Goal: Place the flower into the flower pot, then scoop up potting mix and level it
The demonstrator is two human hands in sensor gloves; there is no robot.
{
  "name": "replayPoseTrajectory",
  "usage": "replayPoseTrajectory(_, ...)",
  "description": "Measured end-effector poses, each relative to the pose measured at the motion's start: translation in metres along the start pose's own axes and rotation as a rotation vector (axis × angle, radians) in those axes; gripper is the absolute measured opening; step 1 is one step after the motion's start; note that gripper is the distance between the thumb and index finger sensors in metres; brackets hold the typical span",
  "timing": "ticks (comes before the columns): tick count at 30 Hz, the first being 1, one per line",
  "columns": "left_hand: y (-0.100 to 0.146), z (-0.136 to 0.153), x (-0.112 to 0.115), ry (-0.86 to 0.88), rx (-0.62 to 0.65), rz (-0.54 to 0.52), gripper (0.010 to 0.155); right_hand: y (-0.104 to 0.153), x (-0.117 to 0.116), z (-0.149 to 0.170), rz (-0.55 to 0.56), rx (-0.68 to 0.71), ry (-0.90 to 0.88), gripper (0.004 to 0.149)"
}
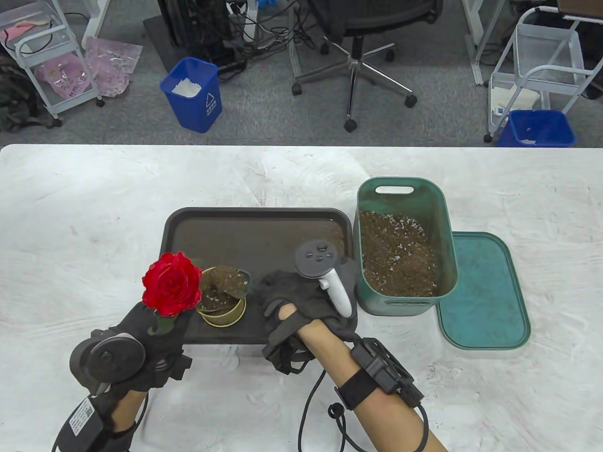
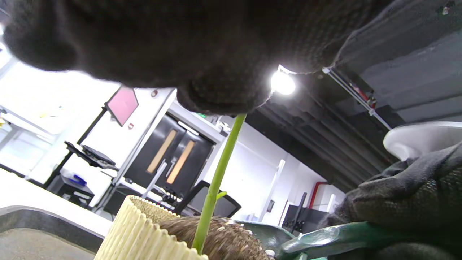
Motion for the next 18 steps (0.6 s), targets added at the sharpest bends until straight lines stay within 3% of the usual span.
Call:
replayPoseTrajectory(9, 0.000, 0.001, 0.000, 0.007, -0.009, -0.001, 0.044, 0.046, -0.012, -0.069, 0.295, 0.381, 0.676, 0.052)
replayPoseTrajectory(13, 0.000, 0.003, 0.000, 0.012, -0.019, -0.002, 0.044, 0.056, -0.007, -0.078, 0.353, 0.491, 0.735, 0.051)
replayPoseTrajectory(18, -0.001, 0.010, 0.001, 0.027, -0.045, 0.004, 0.044, 0.034, 0.015, -0.090, 0.342, 0.537, 0.724, 0.051)
Point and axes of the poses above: the tracker on the back of each hand, its own z axis roughly to the little-finger side, its own y axis roughly from the fingertips to the wrist, x = y × z, the point moved 4 cm from there along -y, roughly from the wrist to the fingertips, and after that the axes turned 4 degrees about z, right-handed, at the moved point
